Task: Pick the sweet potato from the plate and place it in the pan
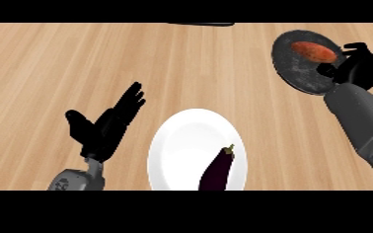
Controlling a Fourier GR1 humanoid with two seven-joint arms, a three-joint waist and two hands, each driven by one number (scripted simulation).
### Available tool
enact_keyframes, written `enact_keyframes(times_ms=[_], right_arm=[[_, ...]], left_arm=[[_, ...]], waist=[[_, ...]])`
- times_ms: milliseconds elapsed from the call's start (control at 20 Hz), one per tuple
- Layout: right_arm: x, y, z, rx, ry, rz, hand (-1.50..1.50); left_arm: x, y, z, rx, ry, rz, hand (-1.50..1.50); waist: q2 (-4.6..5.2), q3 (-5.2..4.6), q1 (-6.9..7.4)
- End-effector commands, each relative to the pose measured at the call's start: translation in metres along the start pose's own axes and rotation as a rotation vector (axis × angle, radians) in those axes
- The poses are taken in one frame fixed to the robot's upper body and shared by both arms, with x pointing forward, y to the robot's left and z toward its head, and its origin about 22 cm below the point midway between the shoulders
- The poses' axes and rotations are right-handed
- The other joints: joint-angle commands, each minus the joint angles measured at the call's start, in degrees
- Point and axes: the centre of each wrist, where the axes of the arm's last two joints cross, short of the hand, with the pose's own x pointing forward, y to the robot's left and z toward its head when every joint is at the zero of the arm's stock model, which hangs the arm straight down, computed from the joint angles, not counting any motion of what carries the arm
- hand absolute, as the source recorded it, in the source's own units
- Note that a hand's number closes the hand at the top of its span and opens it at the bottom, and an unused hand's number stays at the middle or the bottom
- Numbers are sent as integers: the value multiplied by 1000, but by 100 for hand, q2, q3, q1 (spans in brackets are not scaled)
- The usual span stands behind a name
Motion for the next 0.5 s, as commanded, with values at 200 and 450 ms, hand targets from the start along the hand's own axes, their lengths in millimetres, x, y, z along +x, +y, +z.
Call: enact_keyframes(times_ms=[200, 450], right_arm=[[-24, -7, -15, 149, 80, -50, -150], [-1, -13, -14, 53, 23, -322, -150]], left_arm=[[3, 8, 0, -12, -2, -1, 0], [4, -3, -4, 15, 11, -7, 0]], waist=[[50, 31, 61], [1, 54, -87]])
